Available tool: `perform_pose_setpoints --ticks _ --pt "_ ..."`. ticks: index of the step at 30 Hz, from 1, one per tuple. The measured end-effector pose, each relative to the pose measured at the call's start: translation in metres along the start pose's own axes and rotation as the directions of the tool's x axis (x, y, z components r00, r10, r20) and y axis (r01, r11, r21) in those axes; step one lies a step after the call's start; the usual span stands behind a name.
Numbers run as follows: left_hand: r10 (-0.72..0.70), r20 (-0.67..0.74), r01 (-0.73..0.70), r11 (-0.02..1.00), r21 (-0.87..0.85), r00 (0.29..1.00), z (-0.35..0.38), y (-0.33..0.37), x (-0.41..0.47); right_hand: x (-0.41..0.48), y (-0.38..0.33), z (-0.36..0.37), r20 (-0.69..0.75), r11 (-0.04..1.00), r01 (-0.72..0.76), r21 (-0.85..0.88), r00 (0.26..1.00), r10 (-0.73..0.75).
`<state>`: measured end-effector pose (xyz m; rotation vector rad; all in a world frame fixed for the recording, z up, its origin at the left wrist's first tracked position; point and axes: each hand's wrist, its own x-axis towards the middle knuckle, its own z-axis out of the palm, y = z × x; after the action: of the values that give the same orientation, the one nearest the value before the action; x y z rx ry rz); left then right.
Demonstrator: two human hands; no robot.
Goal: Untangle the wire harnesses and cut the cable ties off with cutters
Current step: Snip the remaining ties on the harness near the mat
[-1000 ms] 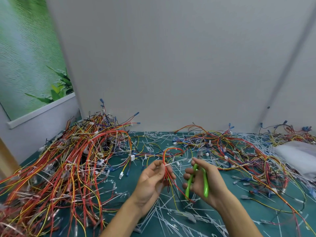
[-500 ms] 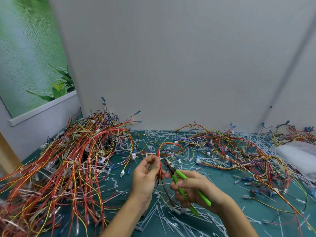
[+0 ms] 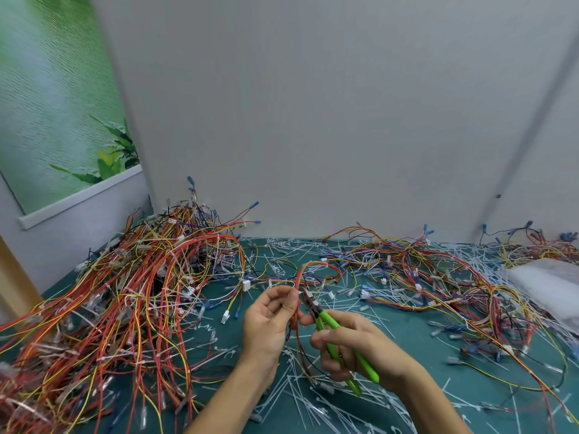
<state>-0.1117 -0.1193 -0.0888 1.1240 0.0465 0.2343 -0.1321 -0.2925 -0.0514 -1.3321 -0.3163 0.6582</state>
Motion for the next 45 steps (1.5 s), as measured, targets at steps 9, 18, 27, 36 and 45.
perform_pose_setpoints --ticks 9,18,27,36,45 --pt "0.112 0.030 -0.114 0.991 0.068 0.993 -0.002 -0.004 0.002 0.003 0.003 0.011 -0.023 0.997 0.009 0.072 1.000 -0.007" --pt "0.144 0.035 -0.146 0.987 0.072 0.989 -0.002 -0.006 0.003 0.003 0.004 0.015 -0.036 0.999 0.038 0.007 0.999 -0.037" --pt "0.137 0.053 -0.144 0.977 0.155 0.989 -0.004 -0.011 0.003 0.005 0.005 0.008 -0.084 1.000 -0.009 -0.006 0.996 0.008" --pt "0.127 0.054 -0.134 0.980 0.149 0.990 -0.003 -0.009 0.001 0.005 0.004 0.008 -0.065 1.000 0.001 -0.011 0.998 -0.001" --pt "0.141 0.054 -0.148 0.975 0.167 0.989 0.000 -0.009 0.000 0.004 0.004 0.007 -0.065 0.998 -0.024 -0.053 0.998 0.020"
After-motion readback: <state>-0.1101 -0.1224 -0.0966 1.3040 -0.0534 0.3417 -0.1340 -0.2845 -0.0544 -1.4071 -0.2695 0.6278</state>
